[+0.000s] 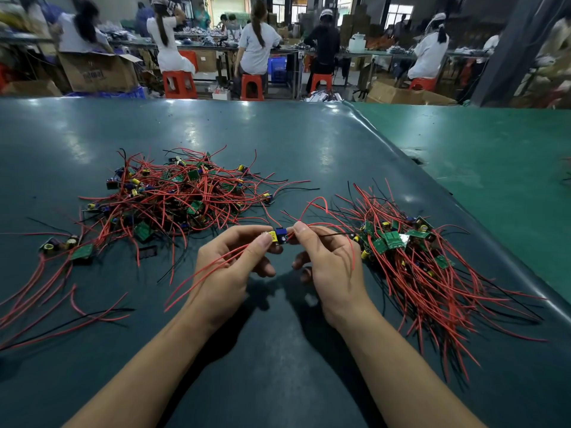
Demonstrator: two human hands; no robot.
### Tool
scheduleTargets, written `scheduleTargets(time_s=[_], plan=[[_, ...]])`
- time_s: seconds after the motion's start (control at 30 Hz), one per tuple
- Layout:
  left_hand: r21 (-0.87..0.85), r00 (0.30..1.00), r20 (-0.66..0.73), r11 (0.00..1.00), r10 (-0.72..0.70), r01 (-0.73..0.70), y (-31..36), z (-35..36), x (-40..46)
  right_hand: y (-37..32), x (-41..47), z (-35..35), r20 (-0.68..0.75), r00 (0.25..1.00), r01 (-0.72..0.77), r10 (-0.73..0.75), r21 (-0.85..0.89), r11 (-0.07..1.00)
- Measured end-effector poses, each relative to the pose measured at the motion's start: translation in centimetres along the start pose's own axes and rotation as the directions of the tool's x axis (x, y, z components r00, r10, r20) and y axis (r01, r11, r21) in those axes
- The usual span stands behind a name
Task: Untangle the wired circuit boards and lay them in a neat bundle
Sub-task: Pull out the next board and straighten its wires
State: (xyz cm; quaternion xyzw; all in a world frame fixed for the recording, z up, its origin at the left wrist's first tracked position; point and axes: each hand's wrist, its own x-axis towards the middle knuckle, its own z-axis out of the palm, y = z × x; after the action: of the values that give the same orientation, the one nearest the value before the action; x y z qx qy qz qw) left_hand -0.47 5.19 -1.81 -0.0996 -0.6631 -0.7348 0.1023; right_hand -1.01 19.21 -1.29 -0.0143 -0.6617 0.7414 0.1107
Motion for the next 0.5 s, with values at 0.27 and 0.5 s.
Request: scheduleTargets(time_s=[0.27,0.5], plan=[[-0.232,0.976,0.055,0.948,-0.211,0.218,-0.04,-0.25,0.39,-0.28,-0.12,0.15,0.173,0.98,-0.139,0.101,0.224,0.965],[-0.185,0.983,0.061,0.966,-0.173,0.182,-0.25,-0.1,0.36,-0.28,-0.44,0.08,0.16,0.987,-0.007,-0.001,0.049,0.999]])
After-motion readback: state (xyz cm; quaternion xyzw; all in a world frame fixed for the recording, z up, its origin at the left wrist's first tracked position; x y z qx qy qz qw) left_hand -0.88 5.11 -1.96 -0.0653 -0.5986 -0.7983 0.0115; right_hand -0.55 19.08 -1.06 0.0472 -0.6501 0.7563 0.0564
